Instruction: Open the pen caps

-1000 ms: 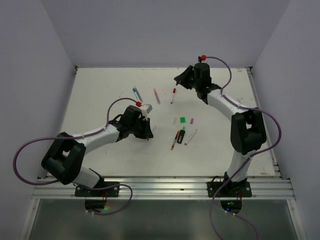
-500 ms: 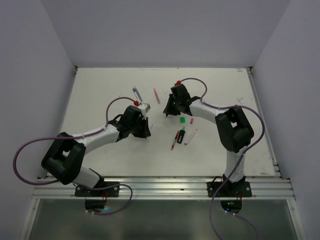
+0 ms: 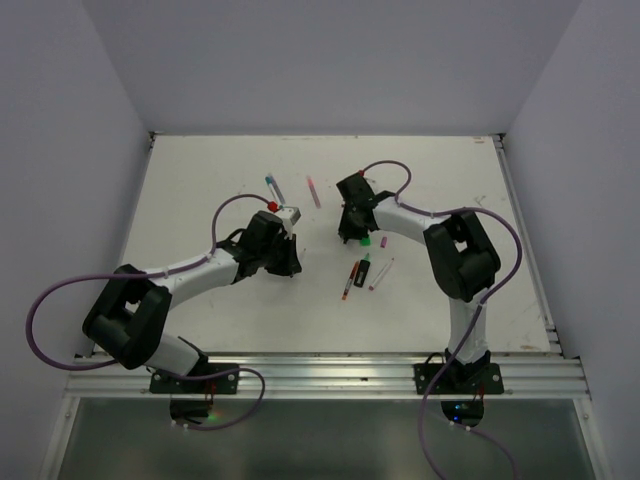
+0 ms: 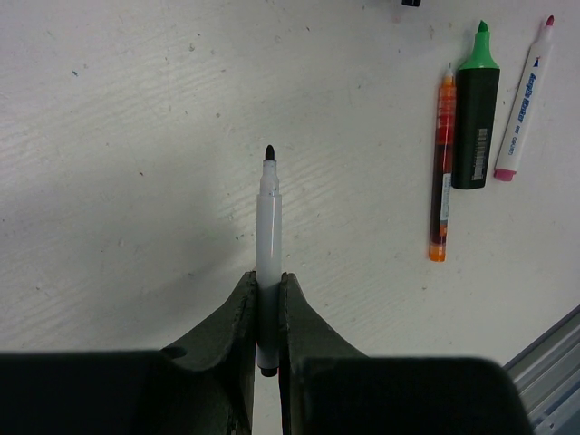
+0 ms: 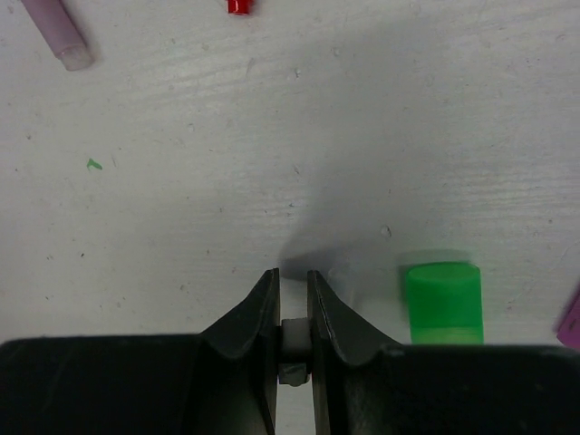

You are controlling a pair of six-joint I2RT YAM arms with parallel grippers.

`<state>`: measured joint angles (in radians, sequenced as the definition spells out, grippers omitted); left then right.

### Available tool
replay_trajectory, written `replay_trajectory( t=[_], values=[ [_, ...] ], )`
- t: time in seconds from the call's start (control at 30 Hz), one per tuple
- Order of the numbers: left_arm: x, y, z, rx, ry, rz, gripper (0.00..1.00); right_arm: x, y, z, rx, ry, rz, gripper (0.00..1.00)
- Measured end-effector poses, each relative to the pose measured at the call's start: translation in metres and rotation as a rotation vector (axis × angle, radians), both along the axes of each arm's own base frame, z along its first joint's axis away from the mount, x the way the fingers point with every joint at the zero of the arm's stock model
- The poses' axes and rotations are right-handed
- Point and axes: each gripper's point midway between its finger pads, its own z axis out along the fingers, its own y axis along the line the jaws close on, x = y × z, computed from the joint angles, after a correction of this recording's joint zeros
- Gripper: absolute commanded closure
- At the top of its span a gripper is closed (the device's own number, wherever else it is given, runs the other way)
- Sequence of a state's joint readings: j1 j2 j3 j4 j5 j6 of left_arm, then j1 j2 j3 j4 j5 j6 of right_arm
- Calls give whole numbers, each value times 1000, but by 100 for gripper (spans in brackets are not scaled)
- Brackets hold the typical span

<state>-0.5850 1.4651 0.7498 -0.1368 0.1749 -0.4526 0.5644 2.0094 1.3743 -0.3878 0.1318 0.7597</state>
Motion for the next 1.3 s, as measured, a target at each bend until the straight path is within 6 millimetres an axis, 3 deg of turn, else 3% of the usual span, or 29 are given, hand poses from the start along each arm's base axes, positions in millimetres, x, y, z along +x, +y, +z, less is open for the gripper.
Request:
replay_trajectory(
  t=[0.77, 0.93, 1.0, 1.07, 1.17, 1.3],
  values=[
    [-2, -4, 0, -19, 6, -16, 100, 1, -5, -1, -23, 16, -44, 69],
    [-3, -6, -5, -21, 25, -25, 100, 1, -5, 0, -24, 15, -46, 62],
    [-4, -7, -7, -27, 36, -27, 100, 0, -6, 3, -25, 14, -45, 55],
    [-5, -9, -9, -34, 45, -32, 100, 0, -6, 13, -16, 0, -43, 47],
    [-5, -13, -14, -43, 59, -36, 100, 4, -4, 42, 17, -57, -39, 38],
    [-8, -24, -22, -41, 81, -58, 98, 10, -1, 109, 96, -199, -28, 29]
  ],
)
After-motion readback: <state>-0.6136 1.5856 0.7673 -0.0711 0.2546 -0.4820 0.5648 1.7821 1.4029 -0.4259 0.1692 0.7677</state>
